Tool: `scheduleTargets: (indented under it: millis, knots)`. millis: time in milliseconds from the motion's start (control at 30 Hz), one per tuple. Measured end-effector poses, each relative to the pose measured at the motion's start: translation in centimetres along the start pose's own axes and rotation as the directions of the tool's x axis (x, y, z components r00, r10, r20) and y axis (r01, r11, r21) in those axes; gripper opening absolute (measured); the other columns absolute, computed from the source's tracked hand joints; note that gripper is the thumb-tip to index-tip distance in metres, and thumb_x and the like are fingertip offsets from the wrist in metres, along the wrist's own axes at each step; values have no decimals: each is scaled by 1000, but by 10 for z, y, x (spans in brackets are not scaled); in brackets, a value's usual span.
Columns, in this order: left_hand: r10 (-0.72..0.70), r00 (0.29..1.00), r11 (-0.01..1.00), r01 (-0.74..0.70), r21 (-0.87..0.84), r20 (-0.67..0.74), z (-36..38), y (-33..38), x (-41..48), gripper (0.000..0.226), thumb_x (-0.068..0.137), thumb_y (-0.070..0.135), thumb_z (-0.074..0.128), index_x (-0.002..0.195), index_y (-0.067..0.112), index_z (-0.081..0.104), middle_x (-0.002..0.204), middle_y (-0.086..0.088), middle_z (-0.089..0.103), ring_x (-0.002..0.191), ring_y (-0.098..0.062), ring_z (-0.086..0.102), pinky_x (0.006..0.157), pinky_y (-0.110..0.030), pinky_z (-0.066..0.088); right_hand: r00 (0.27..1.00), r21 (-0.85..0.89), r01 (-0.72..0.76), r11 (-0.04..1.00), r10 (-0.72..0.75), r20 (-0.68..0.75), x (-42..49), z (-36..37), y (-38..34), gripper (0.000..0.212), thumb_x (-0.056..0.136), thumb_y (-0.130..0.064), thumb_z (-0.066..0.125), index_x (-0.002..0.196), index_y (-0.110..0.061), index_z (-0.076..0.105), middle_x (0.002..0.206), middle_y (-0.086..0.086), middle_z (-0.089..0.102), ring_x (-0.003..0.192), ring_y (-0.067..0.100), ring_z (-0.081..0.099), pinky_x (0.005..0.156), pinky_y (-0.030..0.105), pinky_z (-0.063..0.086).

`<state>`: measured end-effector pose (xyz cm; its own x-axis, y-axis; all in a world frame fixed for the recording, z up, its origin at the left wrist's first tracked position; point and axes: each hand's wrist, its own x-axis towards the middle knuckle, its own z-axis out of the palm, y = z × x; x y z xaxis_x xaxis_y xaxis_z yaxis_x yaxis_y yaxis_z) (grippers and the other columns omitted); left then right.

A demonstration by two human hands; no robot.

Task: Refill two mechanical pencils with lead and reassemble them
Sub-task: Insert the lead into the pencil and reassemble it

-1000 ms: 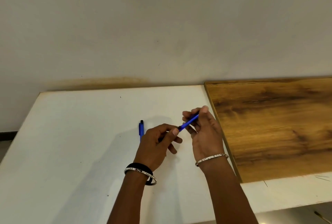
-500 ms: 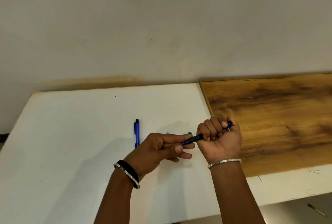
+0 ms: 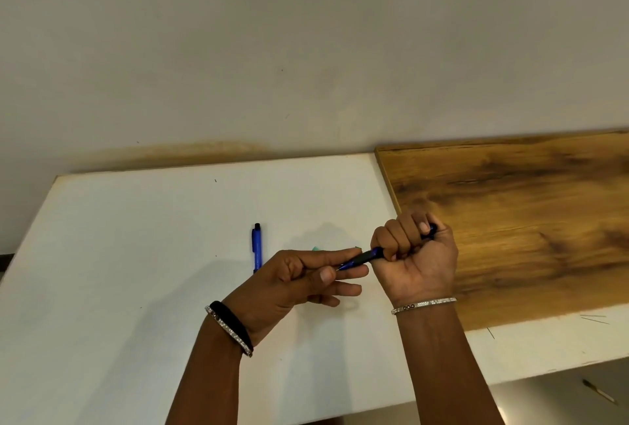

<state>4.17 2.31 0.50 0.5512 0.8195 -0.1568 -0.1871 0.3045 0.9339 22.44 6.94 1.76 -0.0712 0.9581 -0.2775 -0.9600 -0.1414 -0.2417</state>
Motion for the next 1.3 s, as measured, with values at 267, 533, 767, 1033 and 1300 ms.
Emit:
scheduleTargets:
  millis: [267,533,767,1033,1300]
  knots:
    - [6,1000,1000,-6,-17,9,0,2,-1,40,94,29,52,134,25,55,132,-5,63,118,-27,62,94,-33,53,996,-1,-3,1000,3,89,-1,4,0,48,96,-33,22,53,-18,39,46,-8,13,37,9,9,33,22,17]
    - [18,1000,1000,-18,12,-21,0,3,-1,39,94,31,54,133,25,57,129,-5,65,116,-26,64,93,-32,54,992,-9,-1,1000,2,128,0,5,3,48,96,-33,22,53,-18,38,45,-7,13,37,9,9,33,22,17]
    - [27,1000,1000,-27,-13,6,1,5,-2,41,93,31,55,134,27,55,132,-4,63,118,-26,62,95,-34,53,986,16,8,1000,-10,164,-1,5,1,50,97,-34,22,54,-18,40,45,-7,15,36,9,11,34,22,18]
    - [21,998,999,-22,-25,-55,-3,8,-4,38,92,30,56,130,26,59,128,-4,65,115,-26,64,90,-31,55,974,10,71,997,-72,215,-2,8,-1,39,92,-33,30,57,-18,36,45,-7,17,37,9,13,36,22,20]
    - [-92,959,995,102,23,-270,-9,6,-3,31,82,41,65,107,26,73,107,-1,75,94,-14,72,71,-23,53,963,-35,130,991,-118,243,-2,12,-6,34,85,-28,30,54,-18,39,43,-7,16,35,10,12,37,20,18]
